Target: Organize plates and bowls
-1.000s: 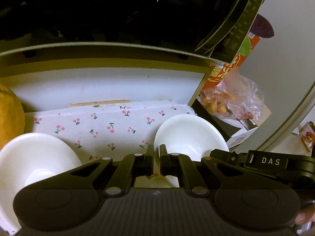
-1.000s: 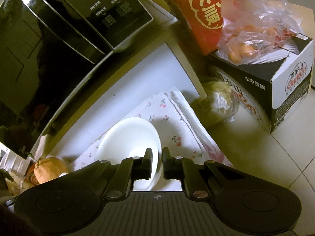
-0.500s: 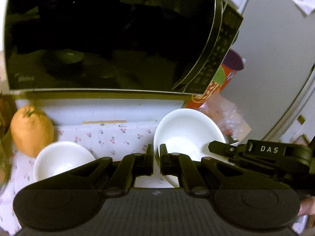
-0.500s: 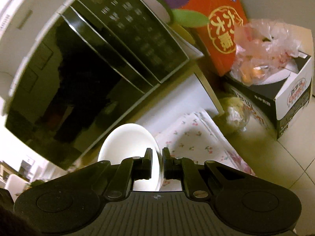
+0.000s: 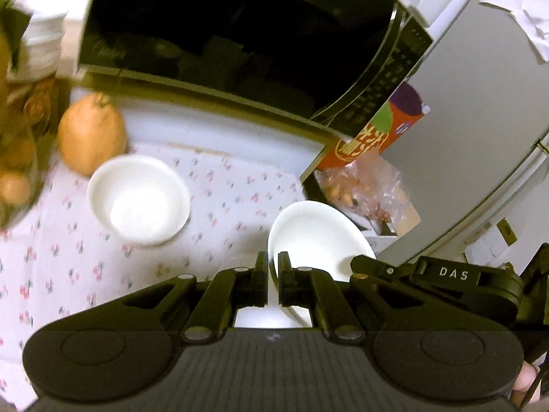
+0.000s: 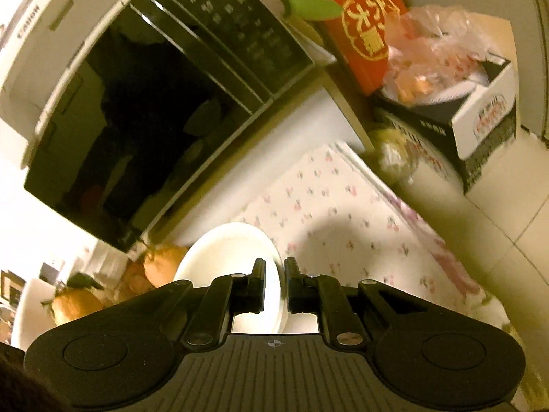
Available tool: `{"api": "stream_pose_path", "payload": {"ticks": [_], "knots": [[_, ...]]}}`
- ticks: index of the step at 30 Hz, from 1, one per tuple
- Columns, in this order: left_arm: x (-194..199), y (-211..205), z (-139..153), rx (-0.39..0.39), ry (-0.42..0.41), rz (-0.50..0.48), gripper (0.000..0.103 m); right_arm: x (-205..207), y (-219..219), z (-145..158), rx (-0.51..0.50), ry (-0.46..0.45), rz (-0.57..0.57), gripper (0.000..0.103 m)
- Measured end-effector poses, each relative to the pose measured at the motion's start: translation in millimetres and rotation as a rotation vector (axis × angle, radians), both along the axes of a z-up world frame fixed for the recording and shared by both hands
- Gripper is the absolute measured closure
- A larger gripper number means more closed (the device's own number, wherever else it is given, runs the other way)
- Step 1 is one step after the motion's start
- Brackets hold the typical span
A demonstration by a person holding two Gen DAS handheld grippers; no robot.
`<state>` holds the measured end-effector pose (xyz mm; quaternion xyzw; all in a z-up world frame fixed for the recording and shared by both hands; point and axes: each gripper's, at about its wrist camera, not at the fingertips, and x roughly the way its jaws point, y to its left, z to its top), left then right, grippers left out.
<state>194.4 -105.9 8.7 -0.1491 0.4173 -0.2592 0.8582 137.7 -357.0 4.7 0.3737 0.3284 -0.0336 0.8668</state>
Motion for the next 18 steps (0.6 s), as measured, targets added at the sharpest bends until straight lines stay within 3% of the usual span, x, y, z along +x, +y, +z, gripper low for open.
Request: {"api": "stream_pose_path", "payload": {"ticks": [7, 18], "knots": [[1.7, 13.0, -28.5, -0.018, 0.065, 0.014, 0.099, 4.8, 20.9, -16.8, -0.082, 0.045, 0.023, 0.091], [3.1, 7.5, -37.7, 0.036, 0.015, -0.013, 0.098, 13.9, 37.8, -28.3, -0.19, 0.097, -0.004, 0.09]]}}
